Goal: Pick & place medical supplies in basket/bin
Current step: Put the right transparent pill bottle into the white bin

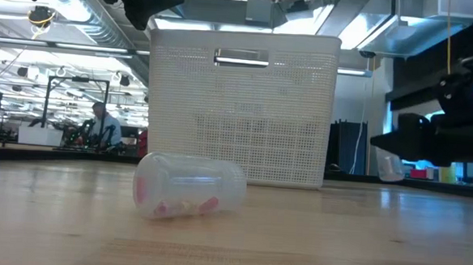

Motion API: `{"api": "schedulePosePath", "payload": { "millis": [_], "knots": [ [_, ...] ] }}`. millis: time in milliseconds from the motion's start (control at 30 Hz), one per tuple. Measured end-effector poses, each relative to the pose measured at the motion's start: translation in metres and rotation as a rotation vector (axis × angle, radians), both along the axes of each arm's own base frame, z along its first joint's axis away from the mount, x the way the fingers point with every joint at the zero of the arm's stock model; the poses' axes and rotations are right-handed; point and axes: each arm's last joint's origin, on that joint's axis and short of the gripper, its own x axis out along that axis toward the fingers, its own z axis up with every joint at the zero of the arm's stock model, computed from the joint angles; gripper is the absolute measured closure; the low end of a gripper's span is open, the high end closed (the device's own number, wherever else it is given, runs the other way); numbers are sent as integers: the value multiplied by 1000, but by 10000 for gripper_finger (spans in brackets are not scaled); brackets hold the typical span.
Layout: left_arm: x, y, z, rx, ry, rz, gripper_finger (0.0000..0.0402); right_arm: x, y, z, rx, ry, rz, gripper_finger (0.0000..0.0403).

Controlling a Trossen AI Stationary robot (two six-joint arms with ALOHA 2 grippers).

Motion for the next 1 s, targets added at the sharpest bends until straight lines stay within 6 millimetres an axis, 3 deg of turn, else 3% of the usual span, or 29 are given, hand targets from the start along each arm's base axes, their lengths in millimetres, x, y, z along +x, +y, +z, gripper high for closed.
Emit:
{"api": "schedulePosePath", "payload": {
  "millis": [867, 1000],
  "knots": [
    [0, 0, 0, 0, 4, 0, 137, 19, -2, -23, 14, 45, -47, 250],
    [0, 0, 0, 0, 4, -3, 137, 17, -2, -28, 112, 131, 12, 234]
  ]
}}
